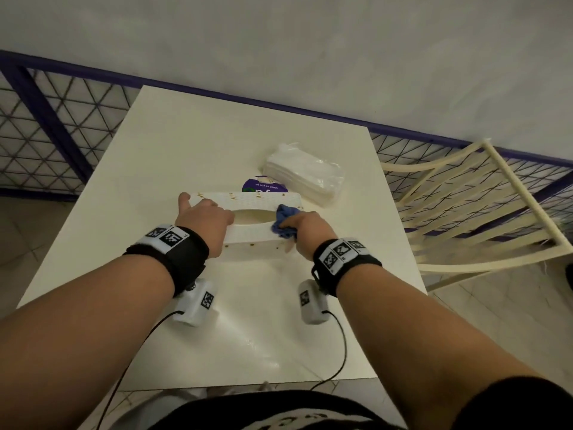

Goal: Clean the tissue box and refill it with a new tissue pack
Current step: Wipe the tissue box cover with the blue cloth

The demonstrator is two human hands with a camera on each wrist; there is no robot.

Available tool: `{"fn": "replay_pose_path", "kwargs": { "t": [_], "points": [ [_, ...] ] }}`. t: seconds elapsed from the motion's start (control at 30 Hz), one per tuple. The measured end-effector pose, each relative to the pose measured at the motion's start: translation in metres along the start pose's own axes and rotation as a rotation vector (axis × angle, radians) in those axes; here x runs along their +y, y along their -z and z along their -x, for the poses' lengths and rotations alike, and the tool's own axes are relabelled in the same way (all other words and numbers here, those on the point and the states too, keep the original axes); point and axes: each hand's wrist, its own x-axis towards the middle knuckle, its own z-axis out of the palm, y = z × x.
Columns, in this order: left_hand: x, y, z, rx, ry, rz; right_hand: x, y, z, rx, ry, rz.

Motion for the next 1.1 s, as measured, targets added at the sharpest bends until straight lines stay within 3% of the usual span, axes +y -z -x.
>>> {"fn": "replay_pose_path", "kwargs": {
  "t": [0.07, 0.17, 0.23, 0.33, 0.43, 0.63, 0.8, 0.93, 1.0, 1.1],
  "points": [
    [-0.003, -0.002, -0.002, -0.001, 0.013, 0.036, -0.031, -0.006, -0.002, 0.002, 0.057, 0.0],
    [-0.007, -0.005, -0.004, 0.035, 0.041, 0.093, -0.085, -0.022, 0.001, -0.016, 0.264, 0.031],
    [-0.008, -0.004, -0.002, 0.047, 0.056, 0.105, -0.094, -0.027, -0.002, -0.013, 0.299, 0.122],
    [-0.01, -0.003, 0.001, 0.037, 0.047, 0.075, -0.061, -0.013, -0.003, -0.07, 0.206, 0.06],
    [-0.005, -0.005, 0.007, 0.027, 0.019, 0.091, -0.016, -0.003, 0.003, -0.034, 0.031, 0.025],
    [0.013, -0.006, 0.026, 0.05, -0.004, 0.113, -0.009, 0.011, 0.039, -0.137, 0.007, -0.075],
    [0.038, 0.006, 0.033, -0.072, -0.157, 0.036, 0.015, 0.046, 0.061, 0.113, -0.157, -0.352],
    [0.07, 0.008, 0.024, -0.034, -0.198, 0.024, 0.019, 0.05, 0.062, 0.201, -0.225, -0.276],
    [0.08, 0.005, 0.022, -0.009, -0.156, 0.0, 0.011, 0.043, 0.062, 0.157, -0.23, -0.152],
    [0.086, 0.004, 0.018, 0.035, -0.074, 0.017, -0.004, 0.004, 0.057, -0.085, -0.159, 0.008]
  ]
}}
